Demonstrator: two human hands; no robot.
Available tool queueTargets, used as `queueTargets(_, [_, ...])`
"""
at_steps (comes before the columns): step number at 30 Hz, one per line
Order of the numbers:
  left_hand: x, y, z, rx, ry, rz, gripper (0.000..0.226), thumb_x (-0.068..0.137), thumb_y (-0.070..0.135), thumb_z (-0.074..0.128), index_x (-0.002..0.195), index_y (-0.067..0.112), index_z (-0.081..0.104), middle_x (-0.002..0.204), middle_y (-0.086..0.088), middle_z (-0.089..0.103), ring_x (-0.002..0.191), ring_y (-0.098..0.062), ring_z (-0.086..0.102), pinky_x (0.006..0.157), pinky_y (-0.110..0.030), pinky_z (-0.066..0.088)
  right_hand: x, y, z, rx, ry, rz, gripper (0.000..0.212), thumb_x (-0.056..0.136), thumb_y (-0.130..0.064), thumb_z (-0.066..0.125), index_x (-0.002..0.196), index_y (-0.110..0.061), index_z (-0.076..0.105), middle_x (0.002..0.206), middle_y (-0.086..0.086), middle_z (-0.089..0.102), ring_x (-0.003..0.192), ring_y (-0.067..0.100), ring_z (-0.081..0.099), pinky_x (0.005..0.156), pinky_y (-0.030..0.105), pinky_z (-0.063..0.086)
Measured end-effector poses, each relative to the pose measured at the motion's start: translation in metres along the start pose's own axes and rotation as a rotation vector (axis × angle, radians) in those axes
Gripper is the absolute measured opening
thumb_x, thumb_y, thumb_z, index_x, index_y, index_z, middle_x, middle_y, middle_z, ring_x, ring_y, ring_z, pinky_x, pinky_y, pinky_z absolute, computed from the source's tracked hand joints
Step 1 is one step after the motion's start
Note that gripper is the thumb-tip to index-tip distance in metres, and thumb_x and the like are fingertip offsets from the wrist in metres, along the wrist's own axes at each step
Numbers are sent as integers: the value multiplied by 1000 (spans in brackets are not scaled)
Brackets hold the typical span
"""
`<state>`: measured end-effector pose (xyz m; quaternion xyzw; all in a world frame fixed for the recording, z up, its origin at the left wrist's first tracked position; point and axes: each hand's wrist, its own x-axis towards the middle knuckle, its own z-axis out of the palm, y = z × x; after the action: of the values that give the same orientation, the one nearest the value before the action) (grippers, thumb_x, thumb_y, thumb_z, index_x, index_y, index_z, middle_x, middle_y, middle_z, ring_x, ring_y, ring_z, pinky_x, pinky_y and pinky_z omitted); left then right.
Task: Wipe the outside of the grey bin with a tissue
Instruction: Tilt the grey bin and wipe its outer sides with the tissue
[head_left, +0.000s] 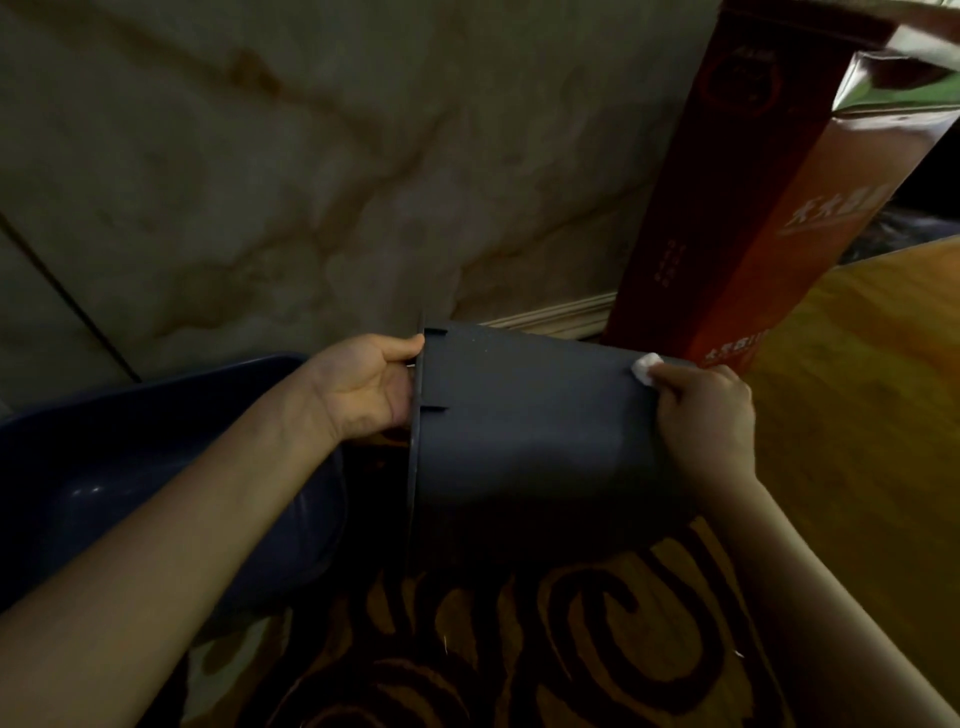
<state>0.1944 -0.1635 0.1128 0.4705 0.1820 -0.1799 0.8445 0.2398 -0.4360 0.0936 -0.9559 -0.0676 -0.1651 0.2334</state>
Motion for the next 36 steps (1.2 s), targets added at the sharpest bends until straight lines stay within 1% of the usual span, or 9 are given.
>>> queueTargets(3, [0, 1, -1, 11, -6, -3, 35, 96, 20, 32, 94, 3, 63, 77, -11, 76, 71, -21, 74, 56, -38, 60, 4, -2, 3, -5, 19, 147, 29, 96, -14, 45, 118, -16, 63, 111, 21, 57, 86, 24, 51, 75, 31, 38])
queueTargets(6, [0, 1, -2, 15, 12, 7, 34, 96, 20, 32, 96, 4, 62, 78, -11, 76, 72, -20, 74, 57, -37, 60, 4, -26, 13, 17, 12, 153, 30, 97, -13, 42, 119, -18, 62, 115, 19, 57, 80, 18, 46, 75, 26, 34])
queueTargets(11, [1, 0, -1, 8, 42, 11, 34, 96, 21, 32, 98, 3, 61, 78, -12, 76, 71, -21, 73, 56, -37, 60, -10, -92, 39, 223, -125, -189, 28, 95, -29, 44, 111, -21, 66, 96, 8, 54, 81, 15, 44, 69, 18, 25])
queueTargets(16, [2, 1, 3, 14, 67, 37, 34, 97, 21, 31, 93, 5, 61, 74, -10, 76, 68, -19, 73, 70, -37, 50, 8, -114, 46, 246, -140, -388, 24, 94, -26, 49, 104, -22, 71, 93, 15, 68, 92, 30, 56, 75, 28, 39])
queueTargets(18, [2, 0, 3, 14, 74, 38, 33, 97, 21, 31, 92, 7, 61, 71, -8, 76, 65, -17, 73, 68, -38, 52, 22, -100, 45, 219, -122, -333, 24, 95, -24, 50, 103, -17, 72, 97, 17, 71, 97, 31, 58, 79, 28, 44])
queueTargets(23, [2, 0, 2, -3, 68, 32, 33, 95, 20, 32, 92, 4, 62, 72, -9, 75, 65, -20, 73, 55, -35, 59, 40, -48, 31, 104, -103, 37, 32, 95, -31, 49, 105, -9, 70, 104, 19, 67, 93, 32, 59, 83, 35, 50])
queueTargets(31, [14, 18, 21, -2, 287, 77, 32, 96, 27, 37, 82, 7, 58, 59, -11, 69, 45, -20, 67, 52, -31, 54, 22, -35, 23, 84, -48, 138, 25, 96, -18, 48, 112, -13, 67, 108, 15, 64, 92, 29, 59, 85, 35, 50])
queueTargets(34, [13, 27, 26, 58, 316, 79, 30, 97, 16, 32, 77, 3, 51, 48, -12, 65, 44, -22, 65, 79, -37, 48, 11, -35, 17, 84, -41, 154, 27, 96, -14, 47, 115, -15, 65, 109, 15, 62, 93, 28, 57, 86, 32, 46])
queueTargets(36, [7, 29, 31, 85, 302, 43, 32, 97, 13, 31, 74, 1, 50, 42, -14, 64, 43, -23, 65, 84, -39, 44, 2, -34, 9, 86, -28, 169, 29, 96, -12, 46, 118, -16, 64, 110, 15, 60, 94, 26, 55, 82, 26, 39])
